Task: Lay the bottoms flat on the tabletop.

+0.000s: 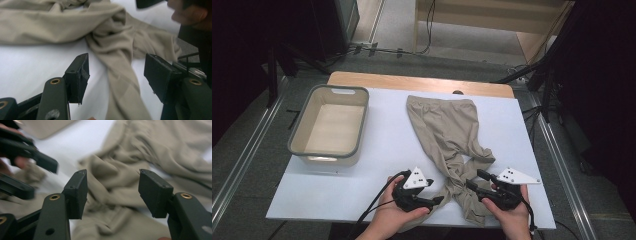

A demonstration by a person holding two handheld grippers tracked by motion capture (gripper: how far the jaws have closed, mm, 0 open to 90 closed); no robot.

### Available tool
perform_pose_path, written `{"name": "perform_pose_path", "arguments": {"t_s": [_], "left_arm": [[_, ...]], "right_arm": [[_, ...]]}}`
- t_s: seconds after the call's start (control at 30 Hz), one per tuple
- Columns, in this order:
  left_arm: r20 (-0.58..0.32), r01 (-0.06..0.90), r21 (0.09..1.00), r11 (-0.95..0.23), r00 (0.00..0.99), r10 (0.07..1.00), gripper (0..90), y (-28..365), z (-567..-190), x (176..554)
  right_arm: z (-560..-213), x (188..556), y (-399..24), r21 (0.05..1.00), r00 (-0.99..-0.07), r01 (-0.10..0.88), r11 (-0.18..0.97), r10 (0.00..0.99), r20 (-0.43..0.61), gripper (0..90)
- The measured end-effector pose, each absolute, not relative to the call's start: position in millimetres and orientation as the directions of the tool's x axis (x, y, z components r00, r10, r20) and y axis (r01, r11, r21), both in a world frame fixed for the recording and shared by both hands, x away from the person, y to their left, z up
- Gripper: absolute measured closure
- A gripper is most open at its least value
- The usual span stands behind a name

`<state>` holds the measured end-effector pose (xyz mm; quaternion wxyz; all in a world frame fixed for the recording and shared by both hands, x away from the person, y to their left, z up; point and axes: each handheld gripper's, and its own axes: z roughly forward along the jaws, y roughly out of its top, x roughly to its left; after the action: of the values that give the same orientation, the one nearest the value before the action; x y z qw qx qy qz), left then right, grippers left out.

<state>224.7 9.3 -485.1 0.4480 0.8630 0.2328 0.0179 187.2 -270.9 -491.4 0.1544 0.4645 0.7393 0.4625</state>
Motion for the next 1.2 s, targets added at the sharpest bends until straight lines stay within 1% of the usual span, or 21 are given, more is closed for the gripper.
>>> {"name": "perform_pose_path", "arguments": {"t_s": [0.07, 0.1, 0.17, 0.3, 0.33, 0.37, 0.4, 0.47, 0.5, 0.53, 0.57, 0.63, 0.7, 0.73, 0.8, 0.9, 1.07, 1.1, 1.13, 1.17, 1.2], "left_arm": [[-0.205, 0.414, 0.782, -0.466, 0.877, 0.435, 34.7, -1.2, -481.8, 228.6], [-0.202, 0.418, 0.785, -0.458, 0.871, 0.449, 33.6, -7.1, -479.2, 230.1], [-0.165, 0.396, 0.797, -0.456, 0.869, 0.466, 32.1, -18.5, -474.0, 233.3], [-0.147, 0.396, 0.794, -0.461, 0.861, 0.487, 30.5, -34.6, -473.4, 245.9], [-0.137, 0.396, 0.788, -0.471, 0.859, 0.494, 33.8, -36.1, -474.7, 247.9], [-0.116, 0.389, 0.783, -0.485, 0.858, 0.501, 42.4, -37.0, -477.3, 250.5], [-0.112, 0.391, 0.774, -0.497, 0.858, 0.502, 53.0, -37.0, -480.3, 252.9], [-0.117, 0.404, 0.757, -0.513, 0.857, 0.502, 70.8, -33.0, -486.1, 257.3], [-0.122, 0.412, 0.754, -0.511, 0.853, 0.507, 78.5, -28.9, -488.1, 258.3], [-0.132, 0.419, 0.754, -0.505, 0.851, 0.508, 83.2, -23.8, -489.5, 259.0], [-0.14, 0.422, 0.755, -0.502, 0.851, 0.506, 84.4, -18.1, -490.4, 259.6], [-0.144, 0.428, 0.76, -0.489, 0.845, 0.515, 85.3, -5.6, -491.8, 259.8], [-0.147, 0.435, 0.763, -0.477, 0.837, 0.527, 85.6, 9.1, -491.5, 260.4], [-0.148, 0.437, 0.767, -0.47, 0.833, 0.534, 85.7, 17.3, -491.2, 261.3], [-0.148, 0.449, 0.768, -0.456, 0.818, 0.556, 85.8, 34.2, -490.6, 263.3], [-0.148, 0.47, 0.77, -0.431, 0.789, 0.596, 85.8, 58.5, -490.4, 268.8], [-0.125, 0.493, 0.763, -0.418, 0.747, 0.653, 85.5, 91.3, -494.8, 277.4], [-0.129, 0.502, 0.764, -0.405, 0.734, 0.667, 85.4, 97.3, -496.3, 279.6], [-0.136, 0.509, 0.765, -0.395, 0.727, 0.673, 85.1, 100.3, -496.5, 280.8], [-0.145, 0.516, 0.767, -0.382, 0.719, 0.679, 84.2, 103.4, -496.1, 281.9], [-0.156, 0.518, 0.774, -0.364, 0.714, 0.682, 80.8, 105.1, -494.1, 281.6]], "right_arm": [[-499.1, 188.3, -276.9, 0.816, -0.486, 0.561, 0.14, 0.853, 0.188, 43.9], [-501.7, 189.3, -278.1, 0.814, -0.474, 0.565, 0.135, 0.86, 0.187, 44.2], [-508.5, 193.1, -280.8, 0.806, -0.45, 0.582, 0.109, 0.869, 0.208, 45.0], [-513.5, 198.7, -274.2, 0.8, -0.451, 0.591, 0.103, 0.864, 0.222, 44.4], [-514.1, 200.8, -270.3, 0.796, -0.457, 0.594, 0.114, 0.862, 0.218, 44.0], [-514.7, 202.4, -267.6, 0.79, -0.456, 0.601, 0.121, 0.864, 0.214, 43.8], [-516.5, 204.9, -264.0, 0.783, -0.458, 0.608, 0.13, 0.863, 0.213, 43.8], [-520.7, 209.9, -257.1, 0.764, -0.467, 0.627, 0.154, 0.859, 0.211, 44.1], [-522.2, 211.7, -253.3, 0.749, -0.465, 0.639, 0.175, 0.863, 0.195, 45.1], [-523.1, 213.4, -250.3, 0.738, -0.464, 0.647, 0.192, 0.867, 0.181, 47.9], [-523.3, 214.3, -248.3, 0.728, -0.463, 0.655, 0.2, 0.869, 0.178, 50.7], [-523.0, 214.7, -247.0, 0.723, -0.453, 0.658, 0.21, 0.878, 0.157, 62.7], [-522.5, 214.6, -248.8, 0.723, -0.458, 0.656, 0.214, 0.875, 0.156, 77.3], [-521.8, 214.3, -250.0, 0.723, -0.462, 0.656, 0.215, 0.872, 0.161, 80.2], [-519.4, 214.3, -254.1, 0.726, -0.466, 0.651, 0.221, 0.872, 0.152, 82.4], [-515.0, 213.7, -267.8, 0.738, -0.433, 0.646, 0.197, 0.89, 0.141, 82.7], [-513.3, 212.9, -297.2, 0.751, -0.364, 0.649, 0.12, 0.916, 0.169, 81.1], [-513.4, 212.4, -300.7, 0.755, -0.365, 0.646, 0.113, 0.915, 0.175, 79.0], [-512.6, 211.3, -303.1, 0.76, -0.372, 0.641, 0.109, 0.91, 0.183, 74.0], [-511.8, 210.4, -303.7, 0.767, -0.379, 0.633, 0.107, 0.906, 0.186, 67.5], [-509.7, 208.7, -303.2, 0.775, -0.384, 0.623, 0.108, 0.905, 0.183, 61.0]]}}
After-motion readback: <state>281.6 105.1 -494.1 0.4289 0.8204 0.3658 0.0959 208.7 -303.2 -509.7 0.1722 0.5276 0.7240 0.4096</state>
